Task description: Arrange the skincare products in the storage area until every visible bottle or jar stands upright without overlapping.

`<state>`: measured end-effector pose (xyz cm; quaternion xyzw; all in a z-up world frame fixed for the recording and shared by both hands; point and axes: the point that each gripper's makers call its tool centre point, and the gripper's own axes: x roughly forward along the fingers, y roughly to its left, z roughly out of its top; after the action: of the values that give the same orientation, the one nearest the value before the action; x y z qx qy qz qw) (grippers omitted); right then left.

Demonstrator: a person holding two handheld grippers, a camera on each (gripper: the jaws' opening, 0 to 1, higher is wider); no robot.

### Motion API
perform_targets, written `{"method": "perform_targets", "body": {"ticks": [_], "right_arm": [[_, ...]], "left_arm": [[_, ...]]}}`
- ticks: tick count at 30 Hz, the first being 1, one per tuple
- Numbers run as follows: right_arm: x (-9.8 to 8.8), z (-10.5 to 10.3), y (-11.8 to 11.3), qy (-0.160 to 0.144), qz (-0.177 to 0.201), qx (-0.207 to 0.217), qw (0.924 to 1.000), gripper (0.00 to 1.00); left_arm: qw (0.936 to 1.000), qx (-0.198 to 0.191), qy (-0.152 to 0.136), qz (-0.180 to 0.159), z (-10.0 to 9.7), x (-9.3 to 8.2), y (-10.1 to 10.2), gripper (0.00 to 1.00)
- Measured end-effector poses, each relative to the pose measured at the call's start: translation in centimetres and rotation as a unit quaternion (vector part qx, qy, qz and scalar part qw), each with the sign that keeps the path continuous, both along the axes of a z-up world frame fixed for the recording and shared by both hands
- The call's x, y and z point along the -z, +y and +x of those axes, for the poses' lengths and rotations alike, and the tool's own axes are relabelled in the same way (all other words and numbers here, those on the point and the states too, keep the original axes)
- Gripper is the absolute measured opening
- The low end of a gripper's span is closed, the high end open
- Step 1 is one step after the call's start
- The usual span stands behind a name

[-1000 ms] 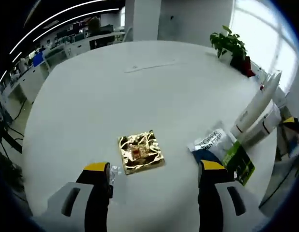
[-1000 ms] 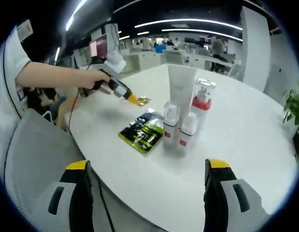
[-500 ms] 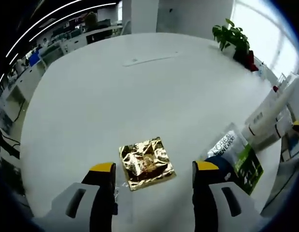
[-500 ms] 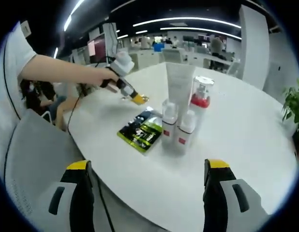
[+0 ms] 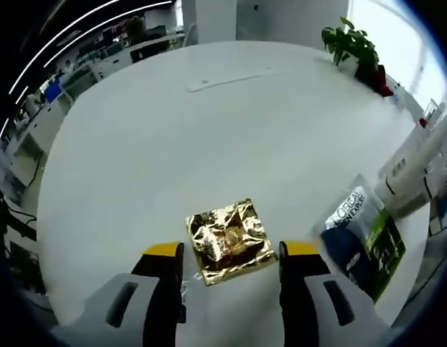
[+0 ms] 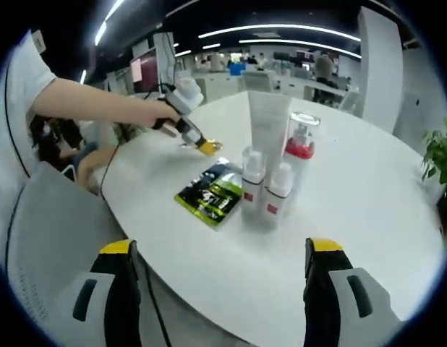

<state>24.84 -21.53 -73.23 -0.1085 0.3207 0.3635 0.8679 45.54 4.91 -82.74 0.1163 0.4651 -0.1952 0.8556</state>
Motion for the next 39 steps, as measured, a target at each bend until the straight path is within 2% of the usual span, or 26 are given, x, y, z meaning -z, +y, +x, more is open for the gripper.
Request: {"method": "perform_targets", "body": {"ticks": [4, 7, 17, 24, 28, 31, 33, 35, 36, 39], "right_arm": [[0.1, -0.1, 0.0, 0.001, -0.002, -0.001, 1.0, 0.94], [0.1, -0.1, 0.0, 0.001, -0.003, -0.001, 1.0, 0.94], [0.1, -0.1, 0.0, 0.0, -0.007, -0.003, 1.0, 0.94], [0.1, -0.2, 0.1, 0.0, -0.008, -0.006, 1.0, 0.94], [0.1, -0.2, 0.2, -0.001, -0.008, -0.009, 0.9999, 0.94], [0.0, -0.2, 0.3, -0.003, -0.006, -0.01, 0.9999, 0.94], [-0.1, -0.2, 0.4, -0.005, -0.007, -0.012, 0.9999, 0.93], [-0.2, -0.4, 0.6, -0.007, -0.008, -0.017, 0.9998, 0.92], [-0.2, -0.4, 0.7, -0.008, -0.009, -0.018, 0.9998, 0.92], [-0.4, -0.5, 1.0, -0.012, -0.01, -0.023, 0.9996, 0.92]], "left_arm": [[1.0, 0.001, -0.007, -0.001, 0.2, 0.0, 0.0, 0.5], [0.9998, 0.013, -0.013, 0.0, 0.4, 0.0, -0.1, 0.42], [0.9995, 0.019, -0.023, 0.005, 1.2, -0.2, 0.4, 0.4], [0.9987, 0.036, -0.035, 0.001, 0.8, -1.3, 0.1, 0.4], [0.9977, 0.055, -0.04, -0.005, 0.3, -1.9, -0.4, 0.4], [0.9947, 0.09, -0.049, -0.007, 0.3, -2.9, -1.1, 0.4], [0.9918, 0.115, -0.055, -0.005, -1.0, -3.2, -1.6, 0.4], [0.9887, 0.137, -0.061, -0.005, -1.1, -3.5, -1.8, 0.4], [0.9877, 0.143, -0.065, -0.006, -2.3, -4.3, -2.2, 0.4], [0.9819, 0.174, -0.074, -0.006, -3.3, -5.3, -3.2, 0.4]]}}
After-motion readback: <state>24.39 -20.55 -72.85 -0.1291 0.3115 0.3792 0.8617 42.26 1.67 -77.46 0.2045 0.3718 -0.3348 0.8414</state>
